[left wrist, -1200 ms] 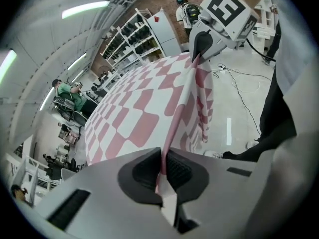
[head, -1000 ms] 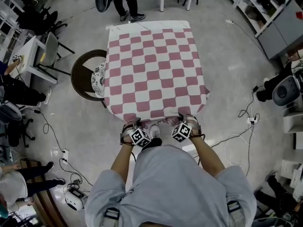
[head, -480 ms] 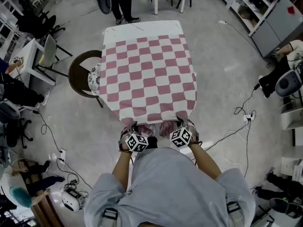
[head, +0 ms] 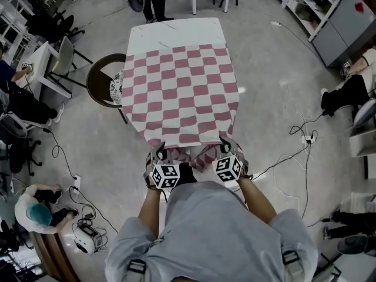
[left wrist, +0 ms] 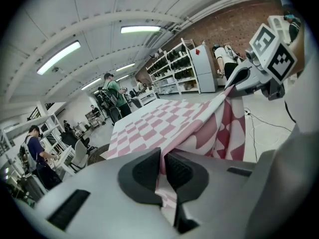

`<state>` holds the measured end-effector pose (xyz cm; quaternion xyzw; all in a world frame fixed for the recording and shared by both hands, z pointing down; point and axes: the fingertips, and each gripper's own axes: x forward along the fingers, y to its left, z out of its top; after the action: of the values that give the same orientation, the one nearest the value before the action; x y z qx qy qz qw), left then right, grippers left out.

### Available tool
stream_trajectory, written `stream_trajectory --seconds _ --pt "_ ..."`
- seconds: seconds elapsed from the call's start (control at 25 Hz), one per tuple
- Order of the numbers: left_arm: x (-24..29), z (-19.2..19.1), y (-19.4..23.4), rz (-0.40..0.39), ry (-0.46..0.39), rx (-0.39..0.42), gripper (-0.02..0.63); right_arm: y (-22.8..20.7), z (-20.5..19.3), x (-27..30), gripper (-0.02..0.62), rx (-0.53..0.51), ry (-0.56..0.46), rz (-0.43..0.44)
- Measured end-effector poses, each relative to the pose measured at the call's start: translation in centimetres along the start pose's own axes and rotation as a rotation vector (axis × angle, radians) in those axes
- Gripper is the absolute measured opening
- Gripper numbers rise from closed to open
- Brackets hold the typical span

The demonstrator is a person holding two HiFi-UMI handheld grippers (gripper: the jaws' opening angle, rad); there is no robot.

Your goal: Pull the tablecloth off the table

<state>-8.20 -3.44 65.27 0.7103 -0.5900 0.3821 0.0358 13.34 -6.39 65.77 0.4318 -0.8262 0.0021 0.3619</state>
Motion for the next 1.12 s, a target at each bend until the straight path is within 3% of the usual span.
stream_trajectory --seconds 0.36,0.6,1.12 --pt "-9.6 4.0 -1.7 0.024 -0.127 -0.165 0.006 -0.4 1.0 -9.9 0.014 0.148 -0.156 -0.018" --pt "-15.8 8.8 -2.6 0.019 -0.226 -0.252 0.006 -3.1 3.3 -16.6 0.014 0.213 -0.270 -0.039" --pt "-24.5 11.0 -2.1 0.007 -0.358 -0.362 0.006 -2.6 6.4 -26.0 0.014 0.344 -0.468 -0.066"
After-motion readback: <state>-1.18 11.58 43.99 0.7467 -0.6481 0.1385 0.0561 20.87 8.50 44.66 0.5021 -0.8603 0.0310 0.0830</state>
